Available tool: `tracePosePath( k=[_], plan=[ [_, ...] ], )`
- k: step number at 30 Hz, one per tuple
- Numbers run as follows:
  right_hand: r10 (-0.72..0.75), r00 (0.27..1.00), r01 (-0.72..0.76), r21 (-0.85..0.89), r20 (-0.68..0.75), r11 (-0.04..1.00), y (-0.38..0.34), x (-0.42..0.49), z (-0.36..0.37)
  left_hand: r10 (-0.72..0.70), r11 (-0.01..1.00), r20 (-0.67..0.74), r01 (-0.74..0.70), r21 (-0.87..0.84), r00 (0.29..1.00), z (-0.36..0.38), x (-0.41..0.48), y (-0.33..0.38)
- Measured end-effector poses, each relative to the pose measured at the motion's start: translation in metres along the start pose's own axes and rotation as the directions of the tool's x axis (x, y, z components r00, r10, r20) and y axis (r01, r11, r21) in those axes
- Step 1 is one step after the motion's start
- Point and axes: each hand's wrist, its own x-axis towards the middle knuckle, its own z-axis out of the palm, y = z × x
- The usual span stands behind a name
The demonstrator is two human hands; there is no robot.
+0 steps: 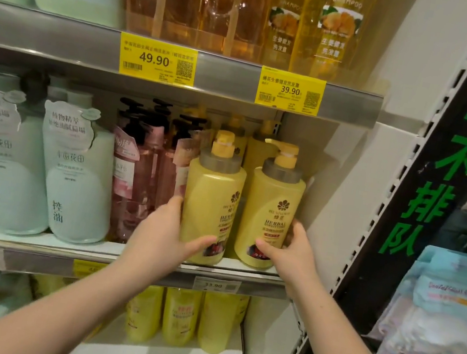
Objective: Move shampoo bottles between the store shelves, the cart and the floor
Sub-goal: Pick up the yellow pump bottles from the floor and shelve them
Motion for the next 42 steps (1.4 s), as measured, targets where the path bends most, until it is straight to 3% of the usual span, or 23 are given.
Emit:
tracePosePath(
  k=[5, 9, 16, 25, 32, 42],
  plan=[
    [-0.055, 0.995, 0.043, -0.142, -0.082, 0.989, 0.001, 0.0, 0.004, -0.08, 0.995, -0.059, 0.083, 0.047, 0.995, 0.023, 0.013, 0.01],
    [-0.076, 0.996, 0.064, -0.191, -0.055, 0.979, 0.0, -0.001, 0.003, -0.093, 0.995, 0.026, 0.094, -0.027, 0.995, 0.027, 0.026, -0.001],
    [-0.048, 0.999, 0.047, -0.11, -0.005, 0.993, -0.002, 0.001, 0.001, -0.082, 0.995, -0.002, 0.082, -0.054, 0.997, 0.037, 0.027, -0.009],
    [-0.043, 0.999, 0.037, -0.187, -0.027, 0.982, 0.003, 0.029, 0.01, -0.161, 0.984, 0.052, 0.164, -0.067, 0.986, 0.059, 0.056, -0.003],
    [0.054, 0.998, -0.062, -0.208, -0.041, 0.976, 0.001, 0.072, 0.024, -0.287, 0.956, 0.073, 0.29, -0.048, 0.955, 0.084, 0.094, 0.004],
    [-0.001, 0.997, -0.012, -0.183, -0.073, 0.983, 0.007, 0.111, 0.042, -0.298, 0.953, 0.007, 0.298, -0.044, 0.954, 0.112, 0.128, 0.002]
  ],
)
